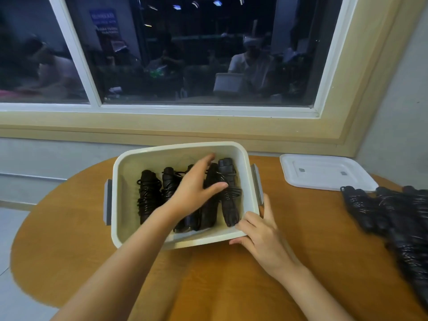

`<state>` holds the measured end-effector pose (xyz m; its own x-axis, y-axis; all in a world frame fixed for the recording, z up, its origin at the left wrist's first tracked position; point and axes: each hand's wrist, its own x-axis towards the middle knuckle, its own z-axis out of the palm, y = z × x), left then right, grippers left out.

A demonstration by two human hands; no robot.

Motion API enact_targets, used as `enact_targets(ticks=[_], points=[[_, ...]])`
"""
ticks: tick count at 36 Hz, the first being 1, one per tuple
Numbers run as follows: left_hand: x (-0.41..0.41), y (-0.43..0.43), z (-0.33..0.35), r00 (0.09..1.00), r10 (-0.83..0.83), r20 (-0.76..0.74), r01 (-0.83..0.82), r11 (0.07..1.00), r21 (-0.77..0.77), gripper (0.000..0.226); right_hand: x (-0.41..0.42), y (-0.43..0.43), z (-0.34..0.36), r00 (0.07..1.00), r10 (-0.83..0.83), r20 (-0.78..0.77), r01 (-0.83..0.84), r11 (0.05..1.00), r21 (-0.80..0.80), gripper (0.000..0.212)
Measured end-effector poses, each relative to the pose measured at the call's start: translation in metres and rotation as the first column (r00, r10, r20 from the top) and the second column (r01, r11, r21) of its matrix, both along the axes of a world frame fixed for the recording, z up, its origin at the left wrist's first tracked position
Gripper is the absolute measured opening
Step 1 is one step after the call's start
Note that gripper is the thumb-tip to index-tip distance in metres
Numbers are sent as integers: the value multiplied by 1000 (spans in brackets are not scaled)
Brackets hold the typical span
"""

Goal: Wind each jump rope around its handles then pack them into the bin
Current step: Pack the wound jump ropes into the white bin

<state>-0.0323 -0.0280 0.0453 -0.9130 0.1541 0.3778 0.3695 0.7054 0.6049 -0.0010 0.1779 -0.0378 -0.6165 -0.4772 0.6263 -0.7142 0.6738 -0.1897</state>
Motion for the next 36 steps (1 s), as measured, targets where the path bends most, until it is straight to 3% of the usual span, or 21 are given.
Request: enact_targets(ticks=[2, 7, 12, 15, 22, 26, 28, 31, 33, 36], points=[[-8, -9, 4, 998, 10, 66, -10, 1000, -11, 81, 1, 0, 1, 1000, -7, 1, 7, 1000, -1, 55], [-27, -15, 7, 995, -37, 89, 70, 912, -403, 95, 1, 2, 0, 1000, -3, 11, 3, 1000, 1, 56], [-34, -15, 10, 997, -18, 75, 53, 860, -507, 101, 2, 3, -4, 1000, -3, -10, 3, 1000, -1, 54], [-36, -11, 9, 1000, 5, -28, -21, 798, -603, 103, 2, 2, -5, 998, -34, -47, 34, 999, -2, 57], [-31, -5, 4, 975, 149, -165, -220, 743, -632, 96, 1, -3, 1, 971, -132, -199, 139, 990, 19, 55], [-27, -4, 1, 981, 174, -87, -191, 783, -592, 95, -1, -7, 3, 963, -133, -233, 143, 989, 27, 40], [-22, -4, 0, 988, 141, -66, -155, 847, -508, 103, 0, -8, 3, 959, -131, -251, 139, 990, 12, 44], [-9, -3, -4, 971, 11, -240, -110, 909, -402, 107, 2, -11, 5, 961, -125, -246, 127, 992, -8, 59], [0, 2, -7, 947, -93, -308, -53, 899, -435, 106, 1, -12, 7, 966, -120, -229, 122, 992, -6, 56], [3, 8, -13, 956, -139, -260, -36, 822, -568, 112, 2, -11, 7, 971, -112, -209, 119, 993, 22, 43]])
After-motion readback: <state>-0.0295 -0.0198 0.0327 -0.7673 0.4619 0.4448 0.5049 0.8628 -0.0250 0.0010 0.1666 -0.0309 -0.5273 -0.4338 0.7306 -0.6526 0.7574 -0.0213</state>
